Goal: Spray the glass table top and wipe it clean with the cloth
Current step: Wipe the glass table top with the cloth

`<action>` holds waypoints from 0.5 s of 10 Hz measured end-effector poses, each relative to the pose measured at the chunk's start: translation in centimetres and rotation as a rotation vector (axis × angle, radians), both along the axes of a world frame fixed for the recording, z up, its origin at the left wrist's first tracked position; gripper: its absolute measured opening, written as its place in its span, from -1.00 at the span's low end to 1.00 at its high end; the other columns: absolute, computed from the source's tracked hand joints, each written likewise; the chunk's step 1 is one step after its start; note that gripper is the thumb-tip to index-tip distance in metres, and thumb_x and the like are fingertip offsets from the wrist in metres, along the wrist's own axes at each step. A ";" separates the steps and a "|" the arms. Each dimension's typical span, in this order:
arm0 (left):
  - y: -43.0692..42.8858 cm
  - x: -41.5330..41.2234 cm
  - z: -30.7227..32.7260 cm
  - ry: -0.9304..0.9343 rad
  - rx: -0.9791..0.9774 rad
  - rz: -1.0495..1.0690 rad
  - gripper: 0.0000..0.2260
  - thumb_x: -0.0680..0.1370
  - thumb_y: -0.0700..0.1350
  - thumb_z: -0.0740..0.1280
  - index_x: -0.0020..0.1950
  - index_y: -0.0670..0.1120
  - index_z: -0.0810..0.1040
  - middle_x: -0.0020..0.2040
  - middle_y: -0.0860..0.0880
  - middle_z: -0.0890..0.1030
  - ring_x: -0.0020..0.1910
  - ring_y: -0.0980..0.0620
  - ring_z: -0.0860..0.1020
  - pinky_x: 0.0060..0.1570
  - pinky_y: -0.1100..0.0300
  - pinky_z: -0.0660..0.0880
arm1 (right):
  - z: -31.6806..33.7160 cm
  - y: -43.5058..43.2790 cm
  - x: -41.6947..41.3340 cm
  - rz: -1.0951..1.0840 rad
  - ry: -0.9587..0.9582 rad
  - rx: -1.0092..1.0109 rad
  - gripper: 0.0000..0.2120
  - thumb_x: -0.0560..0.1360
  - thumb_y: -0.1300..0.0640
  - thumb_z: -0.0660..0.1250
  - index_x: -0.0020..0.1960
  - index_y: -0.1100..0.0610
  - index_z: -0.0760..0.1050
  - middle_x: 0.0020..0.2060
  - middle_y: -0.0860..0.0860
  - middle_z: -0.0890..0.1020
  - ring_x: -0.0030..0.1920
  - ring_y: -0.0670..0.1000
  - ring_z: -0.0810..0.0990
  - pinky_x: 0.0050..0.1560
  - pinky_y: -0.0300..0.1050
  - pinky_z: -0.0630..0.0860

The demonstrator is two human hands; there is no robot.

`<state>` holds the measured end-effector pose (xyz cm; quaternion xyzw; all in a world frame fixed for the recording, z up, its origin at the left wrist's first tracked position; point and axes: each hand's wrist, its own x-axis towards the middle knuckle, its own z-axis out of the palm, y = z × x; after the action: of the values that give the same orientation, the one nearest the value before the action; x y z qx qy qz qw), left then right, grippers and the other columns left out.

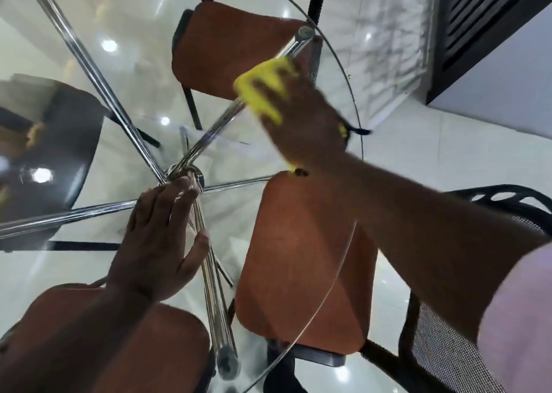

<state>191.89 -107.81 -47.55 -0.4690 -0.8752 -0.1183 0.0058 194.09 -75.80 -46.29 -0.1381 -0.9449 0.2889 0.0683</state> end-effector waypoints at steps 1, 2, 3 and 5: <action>0.0 0.0 0.2 0.000 -0.012 0.019 -0.43 0.60 0.05 0.25 0.52 -0.26 0.42 0.54 -0.24 0.40 0.49 -0.37 0.39 0.51 -0.28 0.28 | 0.1 1.1 4.5 -0.522 -0.032 0.268 -0.43 0.74 -0.21 0.01 0.73 -0.19 0.19 0.72 0.14 0.25 0.67 0.25 0.28 0.59 0.26 0.32; 0.0 0.0 0.2 0.001 -0.038 0.022 -0.43 0.60 0.07 0.23 0.51 -0.26 0.42 0.54 -0.24 0.39 0.49 -0.38 0.40 0.52 -0.28 0.27 | 0.4 -6.3 8.9 -0.356 0.013 0.275 -0.42 0.75 -0.18 0.01 0.75 -0.16 0.13 0.75 0.15 0.16 0.71 0.27 0.21 0.60 0.33 0.27; 0.1 0.2 0.2 0.006 -0.052 0.030 -0.42 0.61 0.08 0.21 0.52 -0.25 0.41 0.54 -0.25 0.39 0.49 -0.39 0.40 0.53 -0.28 0.26 | -0.4 -11.2 9.2 0.171 0.089 0.529 -0.45 0.76 -0.16 0.09 0.74 -0.17 0.19 0.75 0.10 0.17 0.72 0.23 0.21 0.62 0.33 0.21; -0.1 0.0 -0.1 0.022 -0.027 0.031 -0.41 0.60 0.08 0.22 0.53 -0.24 0.40 0.54 -0.24 0.39 0.49 -0.37 0.39 0.54 -0.27 0.25 | -0.8 -0.9 1.6 -0.387 0.116 0.427 -0.50 0.78 -0.14 0.05 0.67 -0.04 0.37 0.67 0.09 0.35 0.61 0.25 0.41 0.54 0.21 0.36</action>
<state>191.88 -107.86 -47.69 -0.4568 -0.8837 -0.1015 0.0108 195.72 -76.71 -47.14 -0.2814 -0.9350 0.0724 0.2035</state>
